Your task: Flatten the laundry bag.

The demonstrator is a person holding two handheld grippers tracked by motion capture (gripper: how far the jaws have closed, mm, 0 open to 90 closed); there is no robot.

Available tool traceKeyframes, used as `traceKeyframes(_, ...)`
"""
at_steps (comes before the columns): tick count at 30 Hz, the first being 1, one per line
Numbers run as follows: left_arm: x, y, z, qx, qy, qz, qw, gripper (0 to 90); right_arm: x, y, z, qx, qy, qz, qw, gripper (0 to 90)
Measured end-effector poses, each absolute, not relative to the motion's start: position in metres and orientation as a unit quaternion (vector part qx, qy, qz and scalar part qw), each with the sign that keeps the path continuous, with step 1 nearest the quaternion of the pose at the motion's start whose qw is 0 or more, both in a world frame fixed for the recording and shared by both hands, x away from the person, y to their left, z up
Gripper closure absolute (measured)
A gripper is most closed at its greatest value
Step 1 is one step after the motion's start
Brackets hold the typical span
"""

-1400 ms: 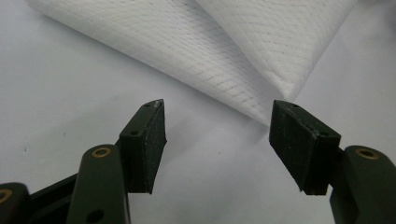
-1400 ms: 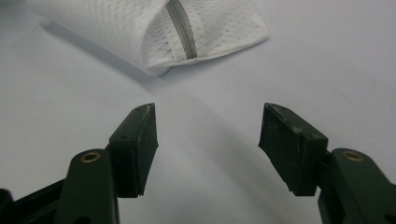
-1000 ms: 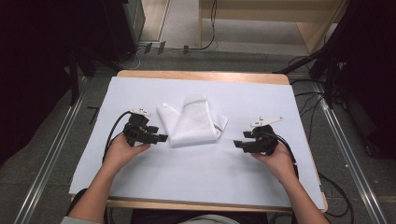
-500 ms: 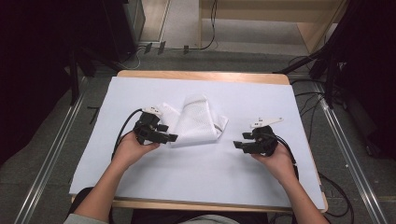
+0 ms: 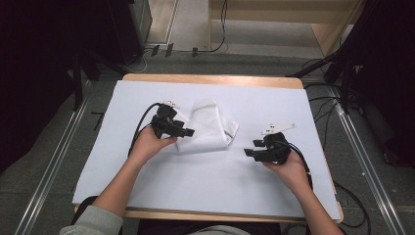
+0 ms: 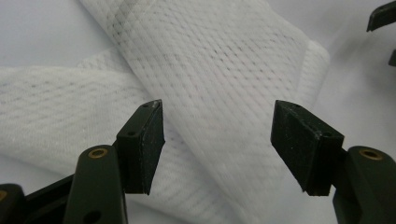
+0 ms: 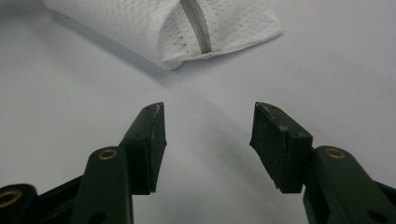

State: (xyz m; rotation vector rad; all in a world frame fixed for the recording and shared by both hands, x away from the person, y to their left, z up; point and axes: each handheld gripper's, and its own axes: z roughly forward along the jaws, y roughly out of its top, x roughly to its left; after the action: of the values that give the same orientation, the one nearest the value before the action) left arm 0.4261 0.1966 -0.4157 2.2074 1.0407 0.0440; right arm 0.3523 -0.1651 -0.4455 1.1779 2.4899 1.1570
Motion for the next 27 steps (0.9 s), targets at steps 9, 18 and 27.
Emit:
traceKeyframes(9, 0.454, 0.188, -0.424, 0.846, 0.413, 0.019, 0.335, 36.1, 0.348, -0.168, -0.446, 0.395, 0.831, 0.383, 0.079, 46.2)
traceKeyframes(18, 0.471, 0.182, -0.432, 0.843, 0.421, 0.023, 0.333, 36.2, 0.343, -0.175, -0.447, 0.405, 0.828, 0.380, 0.083, 46.2)
traceKeyframes(27, 0.481, 0.177, -0.448, 0.839, 0.433, -0.007, 0.329, 41.2, 0.338, -0.181, -0.448, 0.414, 0.824, 0.377, 0.087, 46.1)
